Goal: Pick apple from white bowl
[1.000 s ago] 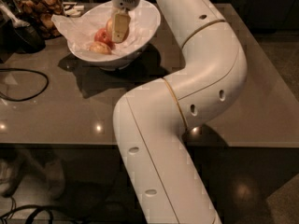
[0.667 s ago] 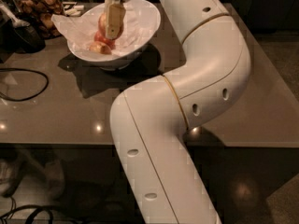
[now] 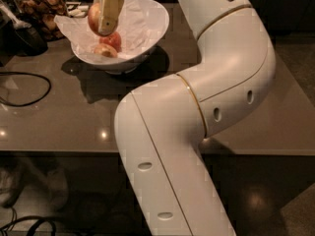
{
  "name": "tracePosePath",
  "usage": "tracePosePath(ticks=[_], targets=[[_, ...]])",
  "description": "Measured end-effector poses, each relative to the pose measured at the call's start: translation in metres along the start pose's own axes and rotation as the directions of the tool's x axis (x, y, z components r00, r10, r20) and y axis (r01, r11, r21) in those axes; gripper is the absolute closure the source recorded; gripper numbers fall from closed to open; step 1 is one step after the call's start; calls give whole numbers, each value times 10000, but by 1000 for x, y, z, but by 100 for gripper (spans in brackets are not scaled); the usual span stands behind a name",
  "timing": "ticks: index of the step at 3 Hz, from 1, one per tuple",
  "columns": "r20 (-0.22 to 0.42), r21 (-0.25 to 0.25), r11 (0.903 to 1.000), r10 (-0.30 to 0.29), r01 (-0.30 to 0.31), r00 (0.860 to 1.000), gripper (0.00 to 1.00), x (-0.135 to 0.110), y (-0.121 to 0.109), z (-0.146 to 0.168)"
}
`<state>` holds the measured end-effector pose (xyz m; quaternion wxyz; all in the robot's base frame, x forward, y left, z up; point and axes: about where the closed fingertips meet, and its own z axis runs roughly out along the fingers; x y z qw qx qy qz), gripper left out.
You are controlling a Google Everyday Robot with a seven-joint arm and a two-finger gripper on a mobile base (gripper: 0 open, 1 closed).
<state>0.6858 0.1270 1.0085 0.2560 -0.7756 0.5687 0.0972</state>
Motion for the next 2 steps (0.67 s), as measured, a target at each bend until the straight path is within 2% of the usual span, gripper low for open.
tracePosePath(ticks=[1, 2], targets=[[433, -223, 9996, -168, 177, 9989, 100, -14, 25, -26], [471, -258, 9997, 65, -53, 9989, 100, -9, 28, -20]])
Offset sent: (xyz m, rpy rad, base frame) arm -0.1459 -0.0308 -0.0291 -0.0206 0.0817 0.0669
